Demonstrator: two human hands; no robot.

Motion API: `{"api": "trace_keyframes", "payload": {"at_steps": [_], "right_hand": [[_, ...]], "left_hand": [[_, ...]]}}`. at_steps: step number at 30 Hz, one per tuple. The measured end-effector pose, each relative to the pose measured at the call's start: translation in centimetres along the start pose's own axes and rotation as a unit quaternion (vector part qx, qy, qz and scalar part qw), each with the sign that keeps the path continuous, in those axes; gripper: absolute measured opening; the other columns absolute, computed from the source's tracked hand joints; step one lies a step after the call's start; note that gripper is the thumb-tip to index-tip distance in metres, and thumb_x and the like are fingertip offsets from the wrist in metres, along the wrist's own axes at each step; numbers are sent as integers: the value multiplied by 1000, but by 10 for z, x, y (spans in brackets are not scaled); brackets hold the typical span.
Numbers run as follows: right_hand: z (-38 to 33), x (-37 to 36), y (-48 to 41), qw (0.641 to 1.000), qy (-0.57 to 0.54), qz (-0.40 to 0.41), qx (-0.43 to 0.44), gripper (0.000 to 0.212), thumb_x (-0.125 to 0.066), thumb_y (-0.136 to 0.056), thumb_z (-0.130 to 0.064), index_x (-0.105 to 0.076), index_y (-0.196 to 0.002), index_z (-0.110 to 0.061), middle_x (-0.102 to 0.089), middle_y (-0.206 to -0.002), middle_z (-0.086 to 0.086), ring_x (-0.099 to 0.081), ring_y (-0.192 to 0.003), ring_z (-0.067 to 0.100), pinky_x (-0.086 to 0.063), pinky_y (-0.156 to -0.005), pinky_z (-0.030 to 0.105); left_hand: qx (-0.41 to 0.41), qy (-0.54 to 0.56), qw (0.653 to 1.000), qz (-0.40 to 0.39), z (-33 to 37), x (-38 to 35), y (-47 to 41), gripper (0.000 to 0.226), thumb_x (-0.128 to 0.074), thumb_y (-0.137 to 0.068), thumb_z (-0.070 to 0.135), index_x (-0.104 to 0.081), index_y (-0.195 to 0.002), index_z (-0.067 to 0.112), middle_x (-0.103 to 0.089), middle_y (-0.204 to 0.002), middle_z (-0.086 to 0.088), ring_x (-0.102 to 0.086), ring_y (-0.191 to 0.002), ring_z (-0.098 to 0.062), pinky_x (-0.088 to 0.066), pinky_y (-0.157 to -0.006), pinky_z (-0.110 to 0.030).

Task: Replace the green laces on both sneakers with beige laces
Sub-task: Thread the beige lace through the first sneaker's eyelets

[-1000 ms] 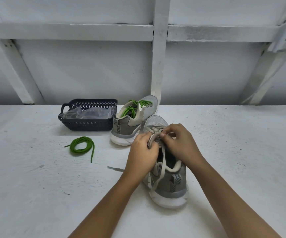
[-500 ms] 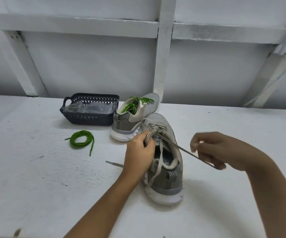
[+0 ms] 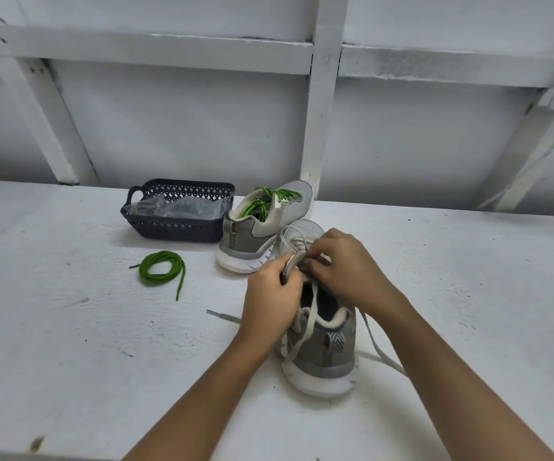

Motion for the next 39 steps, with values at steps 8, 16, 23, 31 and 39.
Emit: {"api": "trace_keyframes", "payload": {"at_steps": [8,16,23,31,39], "right_hand": [[9,37,38,936,-342,-79,17,13,-65,-86,-14,-64,-75,-7,-74,-94,-3,-66,-97,8,-50,-78,20],[14,54,63,904,-392,-166,39,18,-57,-86,-17,-59,-75,-3,-74,-98,5,-68,-99,19,-52,-85,29],[-4,59,41,845,-519,-41,-120,33,-54,-93,-33,-52,-66,-15,-54,-60,2,-55,-58,17,-47,-52,22],[-34,69,-9,631,-746,-22,-212,22,-37,-99,-8,-51,-82,-4,-66,-64,10,-69,-59,21,-59,-55,29],[-36,62,-27,628,-752,-21,-199,25,-28,-100,-5,-47,-84,-3,-70,-69,15,-71,-63,24,-58,-60,34]], "left_hand": [[10,7,1000,6,0,0,0,33,-52,-91,16,-64,-121,21,-68,-113,4,-59,-101,-10,-44,-87,-20],[2,7,1000,1,-1,-2,0,33,-49,-91,14,-66,-118,21,-68,-106,5,-59,-82,-14,-44,-73,-21],[0,-5,1000,-28,3,3,-2,27,-54,-91,17,-62,-116,24,-61,-96,11,-55,-78,4,-40,-66,-9],[-144,-119,982,-3,36,1,2,59,-36,-73,72,-71,-92,28,-50,-87,16,-48,-98,-10,-34,-85,-32],[-42,-36,984,-170,55,2,-7,32,-54,-90,43,-69,-69,24,-64,-63,8,-61,-73,-8,-48,-85,-36]]}}
Point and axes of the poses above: each hand's wrist, its own y-axis away from the middle knuckle, its own x-axis out of the back of the hand, z = x × y, the point moved 2 cm from there along -y, towards the middle knuckle
